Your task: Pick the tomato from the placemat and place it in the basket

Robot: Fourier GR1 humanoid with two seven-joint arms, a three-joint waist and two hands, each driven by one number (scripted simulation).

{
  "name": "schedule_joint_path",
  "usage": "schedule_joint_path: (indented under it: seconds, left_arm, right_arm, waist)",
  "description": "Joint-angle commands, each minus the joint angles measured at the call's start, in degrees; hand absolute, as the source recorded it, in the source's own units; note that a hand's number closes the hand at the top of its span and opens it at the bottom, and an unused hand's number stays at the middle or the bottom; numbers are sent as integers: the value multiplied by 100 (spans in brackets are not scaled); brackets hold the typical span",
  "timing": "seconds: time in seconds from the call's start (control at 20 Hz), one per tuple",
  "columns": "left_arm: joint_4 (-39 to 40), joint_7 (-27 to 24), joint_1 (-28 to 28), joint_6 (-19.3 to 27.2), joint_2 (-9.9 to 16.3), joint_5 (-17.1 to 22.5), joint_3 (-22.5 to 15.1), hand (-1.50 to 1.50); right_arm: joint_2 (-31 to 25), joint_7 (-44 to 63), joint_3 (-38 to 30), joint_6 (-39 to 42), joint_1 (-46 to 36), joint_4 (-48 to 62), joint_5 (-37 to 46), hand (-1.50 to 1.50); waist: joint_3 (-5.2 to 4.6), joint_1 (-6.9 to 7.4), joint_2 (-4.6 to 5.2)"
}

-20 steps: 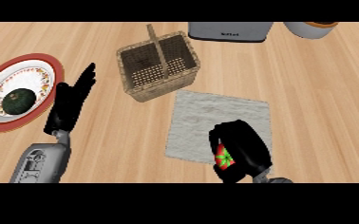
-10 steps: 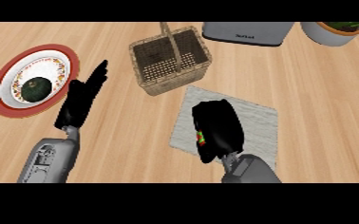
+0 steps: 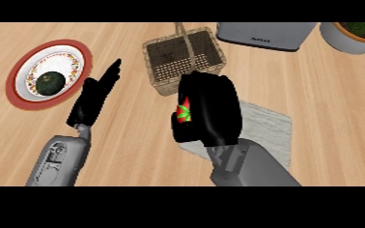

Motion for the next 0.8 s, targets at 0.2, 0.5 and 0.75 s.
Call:
schedule_joint_path:
  seconds: [0.2, 0.5, 0.75]
  left_arm:
    - [171, 45, -163, -30, -27, -54, -61, 0]
    - [203, 106, -277, 27, -181, -104, -170, 0]
    - [302, 90, -350, -40, 9, -6, 51, 0]
  right_arm:
    - [2, 1745, -211, -783, -1974, 41, -352, 150]
    - [0, 2319, -716, -894, -3361, 726, -622, 150]
    - [0, 2671, -1132, -818, -4530, 1529, -677, 150]
  waist:
    - [-51, 107, -74]
    - [-64, 127, -68]
    - [-77, 78, -76]
